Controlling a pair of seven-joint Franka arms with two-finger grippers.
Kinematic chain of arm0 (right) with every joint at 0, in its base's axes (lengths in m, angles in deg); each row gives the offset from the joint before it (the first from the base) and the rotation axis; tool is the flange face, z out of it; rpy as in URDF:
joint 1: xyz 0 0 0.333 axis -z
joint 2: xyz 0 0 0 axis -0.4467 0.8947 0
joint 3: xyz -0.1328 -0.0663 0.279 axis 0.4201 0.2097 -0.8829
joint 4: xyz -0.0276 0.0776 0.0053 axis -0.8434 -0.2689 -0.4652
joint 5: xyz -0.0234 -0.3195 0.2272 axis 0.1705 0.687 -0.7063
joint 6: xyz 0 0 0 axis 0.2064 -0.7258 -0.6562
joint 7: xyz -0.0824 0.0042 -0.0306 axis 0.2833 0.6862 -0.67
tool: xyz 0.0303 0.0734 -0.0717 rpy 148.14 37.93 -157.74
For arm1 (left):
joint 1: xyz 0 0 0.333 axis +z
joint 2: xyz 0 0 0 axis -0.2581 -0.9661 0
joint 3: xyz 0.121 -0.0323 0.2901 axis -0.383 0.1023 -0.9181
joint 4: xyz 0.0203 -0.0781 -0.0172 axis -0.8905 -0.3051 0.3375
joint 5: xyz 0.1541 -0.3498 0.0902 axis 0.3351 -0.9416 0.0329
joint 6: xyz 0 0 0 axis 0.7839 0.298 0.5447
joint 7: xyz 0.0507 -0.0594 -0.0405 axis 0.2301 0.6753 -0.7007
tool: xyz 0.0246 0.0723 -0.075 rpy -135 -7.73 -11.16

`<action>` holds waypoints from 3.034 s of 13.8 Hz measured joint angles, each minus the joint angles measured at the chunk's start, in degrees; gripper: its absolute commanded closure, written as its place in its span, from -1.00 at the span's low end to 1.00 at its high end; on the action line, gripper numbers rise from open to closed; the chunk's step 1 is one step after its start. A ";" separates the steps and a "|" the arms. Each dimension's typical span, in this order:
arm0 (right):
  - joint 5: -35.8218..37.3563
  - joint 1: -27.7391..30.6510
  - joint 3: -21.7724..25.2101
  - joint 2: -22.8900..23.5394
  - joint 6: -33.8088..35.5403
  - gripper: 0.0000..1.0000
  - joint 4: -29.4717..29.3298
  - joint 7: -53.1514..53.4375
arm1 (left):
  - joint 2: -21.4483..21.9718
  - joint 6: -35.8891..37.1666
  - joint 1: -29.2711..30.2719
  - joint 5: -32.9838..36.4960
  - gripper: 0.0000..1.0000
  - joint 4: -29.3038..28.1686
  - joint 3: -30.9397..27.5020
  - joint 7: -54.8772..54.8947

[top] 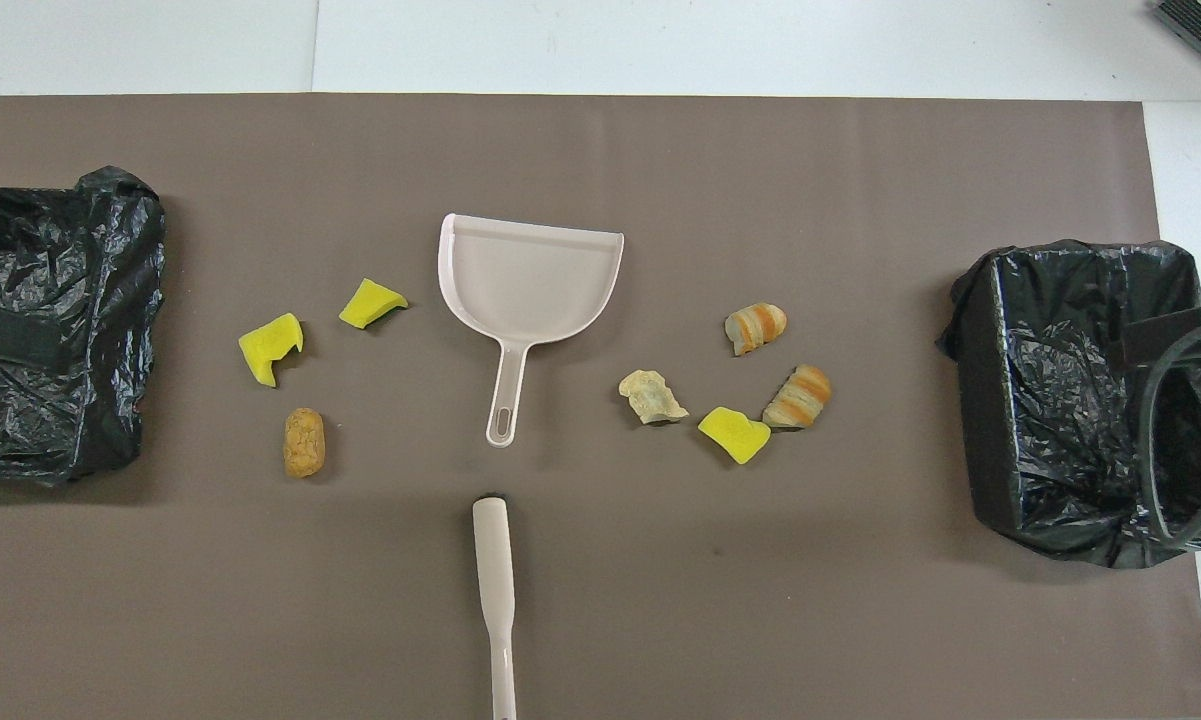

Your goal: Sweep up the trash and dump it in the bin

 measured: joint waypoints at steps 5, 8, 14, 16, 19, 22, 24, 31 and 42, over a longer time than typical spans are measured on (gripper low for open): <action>-1.73 0.00 0.07 -0.36 0.17 -1.00 0.00 0.40 | 0.75 -0.34 0.60 -2.46 -1.00 0.03 -0.14 -0.17; -1.74 0.01 0.10 -0.55 0.24 -1.00 0.00 0.41 | 1.29 -0.51 0.61 -2.47 -1.00 0.03 -0.07 -0.16; -1.74 -0.02 -0.04 -0.72 1.34 -1.00 0.13 0.42 | 1.29 -0.97 0.61 -2.47 -1.00 -0.14 -0.02 -0.16; -1.74 -0.03 -0.05 -0.78 1.71 -1.00 0.22 0.42 | 1.29 -0.98 0.62 -2.47 -1.00 -0.18 -0.02 -0.16; -1.74 -0.53 -0.07 -0.84 2.18 -1.00 0.34 0.42 | 1.29 -1.00 0.62 -2.47 -1.00 -0.26 -0.01 -0.16; -1.74 -0.75 -0.09 -0.93 2.18 -1.00 0.45 0.42 | 1.29 -1.04 0.62 -2.47 -1.00 -0.27 -0.01 -0.16; -1.74 -0.75 -0.09 -1.00 2.19 -1.00 0.55 0.42 | 1.29 -1.04 0.62 -2.47 -1.00 -0.35 -0.01 -0.16; -1.75 -0.99 -0.72 -0.97 2.21 -1.00 1.08 0.42 | 1.29 -1.04 0.63 -2.68 -1.00 -0.66 0.18 -0.17; -1.82 -1.39 -6.98 7.01 -4.50 -1.00 1.14 0.99 | 6.82 -0.90 -5.66 -3.40 -1.00 -13.11 3.06 -4.43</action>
